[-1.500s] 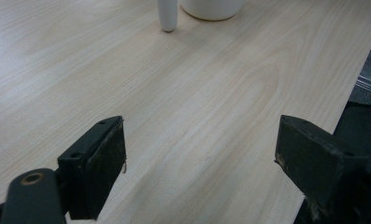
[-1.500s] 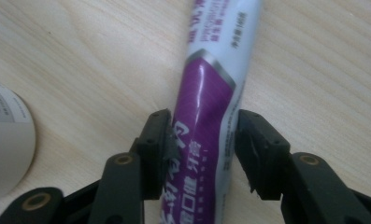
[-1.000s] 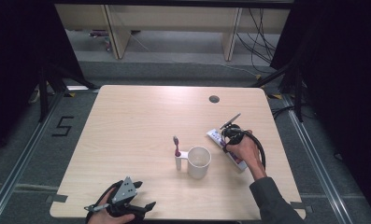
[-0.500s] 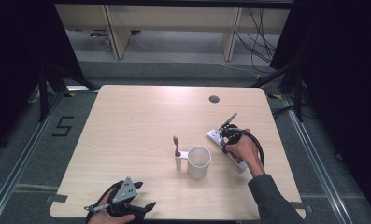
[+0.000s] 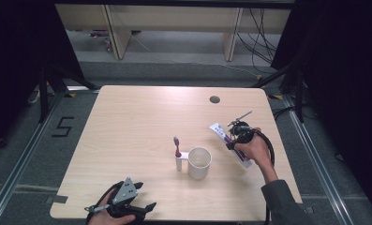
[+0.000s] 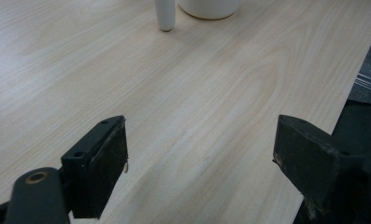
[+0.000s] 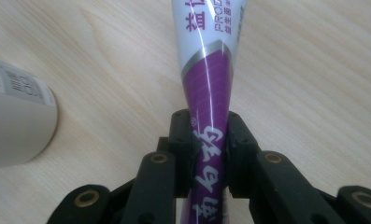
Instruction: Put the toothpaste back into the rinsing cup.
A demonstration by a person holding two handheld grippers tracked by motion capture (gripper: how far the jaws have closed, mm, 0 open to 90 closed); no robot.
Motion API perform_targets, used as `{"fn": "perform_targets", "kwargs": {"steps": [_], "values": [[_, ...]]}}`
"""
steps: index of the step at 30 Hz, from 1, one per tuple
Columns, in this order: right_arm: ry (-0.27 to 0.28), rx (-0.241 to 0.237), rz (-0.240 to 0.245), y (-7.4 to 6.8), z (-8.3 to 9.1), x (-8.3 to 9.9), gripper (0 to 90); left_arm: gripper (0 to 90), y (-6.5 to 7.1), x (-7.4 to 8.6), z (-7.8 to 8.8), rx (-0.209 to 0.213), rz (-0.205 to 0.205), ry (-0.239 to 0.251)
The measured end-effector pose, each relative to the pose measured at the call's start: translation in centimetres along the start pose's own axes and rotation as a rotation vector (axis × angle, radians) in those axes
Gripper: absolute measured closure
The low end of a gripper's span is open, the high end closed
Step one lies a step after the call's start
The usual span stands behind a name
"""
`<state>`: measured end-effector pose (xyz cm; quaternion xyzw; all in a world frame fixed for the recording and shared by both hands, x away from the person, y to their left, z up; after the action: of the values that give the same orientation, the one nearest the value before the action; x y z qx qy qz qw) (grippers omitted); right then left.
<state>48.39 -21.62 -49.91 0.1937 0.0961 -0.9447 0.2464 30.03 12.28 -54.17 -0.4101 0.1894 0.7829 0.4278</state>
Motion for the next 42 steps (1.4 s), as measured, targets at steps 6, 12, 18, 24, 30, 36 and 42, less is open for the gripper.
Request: {"fn": "perform_targets", "kwargs": {"steps": [6,12,18,24,30,36,42], "values": [[0.086,-0.030,-0.021,-0.1,1.9,-0.2,76.4,17.4,-0.2,0.0,0.0,-0.002,-0.009,-0.005],[0.197,-0.049,0.006,-0.5,3.7,-0.9,76.5,17.4,-0.1,0.0,-0.2,0.002,-0.004,0.001],[0.332,-0.100,0.040,-1.7,5.3,-1.8,76.5,17.4,-0.3,0.1,-0.1,-0.007,-0.017,-0.010],[0.415,-0.191,0.000,-3.9,6.6,-2.3,76.5,17.4,-0.2,0.0,-0.2,-0.006,0.012,0.012],[0.490,-0.250,0.049,-5.8,7.4,-2.9,76.5,17.4,-0.1,0.0,-0.2,-0.004,0.013,0.012],[0.543,-0.330,0.024,-7.8,7.9,-3.5,76.5,17.4,-0.3,0.1,0.0,-0.009,-0.015,-0.009],[0.574,-0.383,0.042,-9.5,7.5,-3.9,76.5,17.4,-0.2,0.0,-0.1,-0.006,-0.001,0.002]]}}
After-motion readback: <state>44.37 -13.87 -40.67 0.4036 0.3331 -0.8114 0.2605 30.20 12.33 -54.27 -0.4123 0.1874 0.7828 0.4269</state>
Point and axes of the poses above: each handheld gripper's, and its own axes: z roughly backward along the jaws, x roughly out of its underside, y roughly to its right, the point moved 6 cm from there along -z, roughly forward along the jaws, and after that the axes turned 7 degrees about -z, right-handed, at the moved point
